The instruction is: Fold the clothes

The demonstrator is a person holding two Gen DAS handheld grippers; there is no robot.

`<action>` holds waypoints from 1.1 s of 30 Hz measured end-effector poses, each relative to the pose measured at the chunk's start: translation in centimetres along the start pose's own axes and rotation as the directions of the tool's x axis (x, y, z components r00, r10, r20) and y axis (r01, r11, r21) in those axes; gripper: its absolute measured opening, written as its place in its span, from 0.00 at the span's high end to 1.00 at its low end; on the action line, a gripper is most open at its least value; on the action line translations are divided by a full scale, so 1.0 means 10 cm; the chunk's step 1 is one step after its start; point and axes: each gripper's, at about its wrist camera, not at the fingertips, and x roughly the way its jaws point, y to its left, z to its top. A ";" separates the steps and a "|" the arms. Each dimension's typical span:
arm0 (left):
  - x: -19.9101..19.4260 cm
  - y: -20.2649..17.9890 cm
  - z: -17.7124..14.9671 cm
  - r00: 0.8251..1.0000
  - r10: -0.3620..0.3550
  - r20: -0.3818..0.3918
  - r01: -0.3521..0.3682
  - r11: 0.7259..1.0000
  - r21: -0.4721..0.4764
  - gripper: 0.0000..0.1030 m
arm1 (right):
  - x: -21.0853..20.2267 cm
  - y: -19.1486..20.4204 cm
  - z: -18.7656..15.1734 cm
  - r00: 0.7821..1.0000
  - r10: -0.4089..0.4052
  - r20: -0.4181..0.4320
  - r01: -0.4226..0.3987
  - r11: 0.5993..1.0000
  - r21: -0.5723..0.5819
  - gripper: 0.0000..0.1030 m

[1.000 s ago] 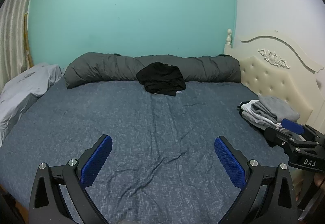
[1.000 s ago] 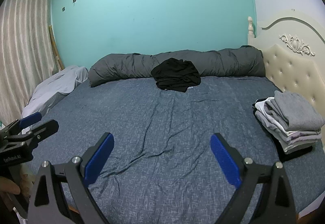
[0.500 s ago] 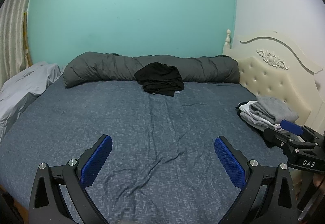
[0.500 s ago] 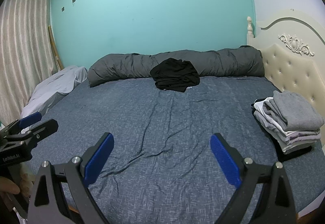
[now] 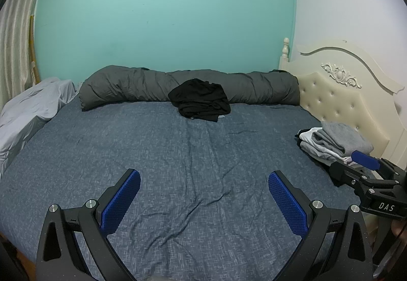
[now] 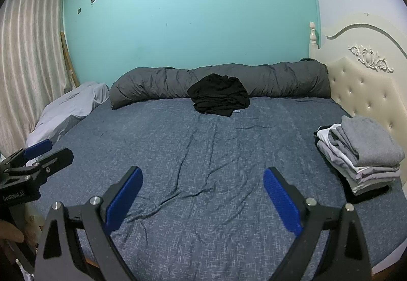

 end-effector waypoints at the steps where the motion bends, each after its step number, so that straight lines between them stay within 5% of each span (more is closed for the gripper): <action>1: -0.01 0.00 0.01 1.000 0.000 0.000 0.000 1.000 -0.001 0.00 | 0.00 0.00 0.00 1.000 0.000 0.000 0.000 1.000 0.000 0.06; 33: -0.02 0.08 0.14 1.000 0.018 -0.010 -0.018 1.000 -0.016 0.00 | -0.02 -0.03 0.04 1.000 -0.004 -0.002 0.004 1.000 -0.006 0.06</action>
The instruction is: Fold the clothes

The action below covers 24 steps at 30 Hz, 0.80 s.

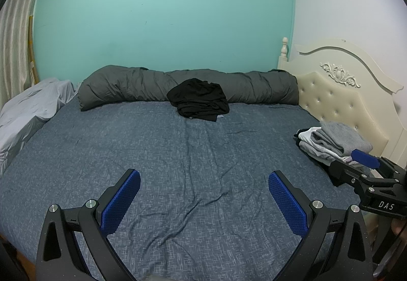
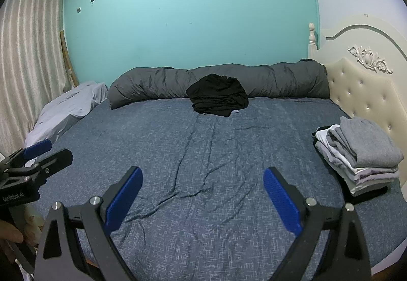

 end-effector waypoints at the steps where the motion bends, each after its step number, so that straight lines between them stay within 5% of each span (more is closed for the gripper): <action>1: 0.00 0.00 0.00 1.000 0.000 0.000 0.000 1.000 0.001 0.00 | 0.00 0.00 0.00 1.000 0.000 0.000 0.000 1.000 0.000 0.06; 24: 0.01 0.00 -0.01 1.000 0.003 -0.003 -0.003 1.000 0.006 0.00 | 0.00 -0.05 -0.03 1.000 -0.002 -0.003 0.002 1.000 0.006 0.06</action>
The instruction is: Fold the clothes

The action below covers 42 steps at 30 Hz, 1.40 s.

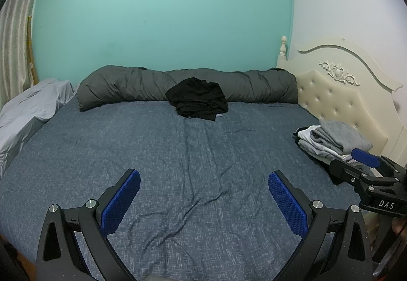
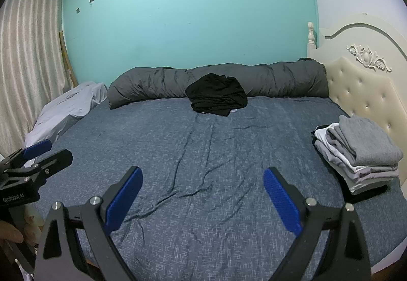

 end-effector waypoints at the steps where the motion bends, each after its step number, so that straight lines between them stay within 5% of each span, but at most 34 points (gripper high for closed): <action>1: 0.00 0.00 0.00 1.000 0.001 0.000 -0.001 1.000 0.001 0.00 | 0.00 0.00 0.00 1.000 0.000 0.000 0.000 1.000 0.001 0.06; 29: 0.01 -0.03 0.02 1.000 0.010 0.002 -0.010 1.000 0.001 0.00 | 0.00 -0.09 -0.01 1.000 -0.004 -0.006 0.004 1.000 0.012 0.06; 42: 0.57 0.08 -0.01 0.998 0.046 -0.045 -0.046 0.999 -0.016 0.00 | 0.61 -0.35 -0.07 0.996 -0.001 -0.087 0.005 0.999 0.038 0.06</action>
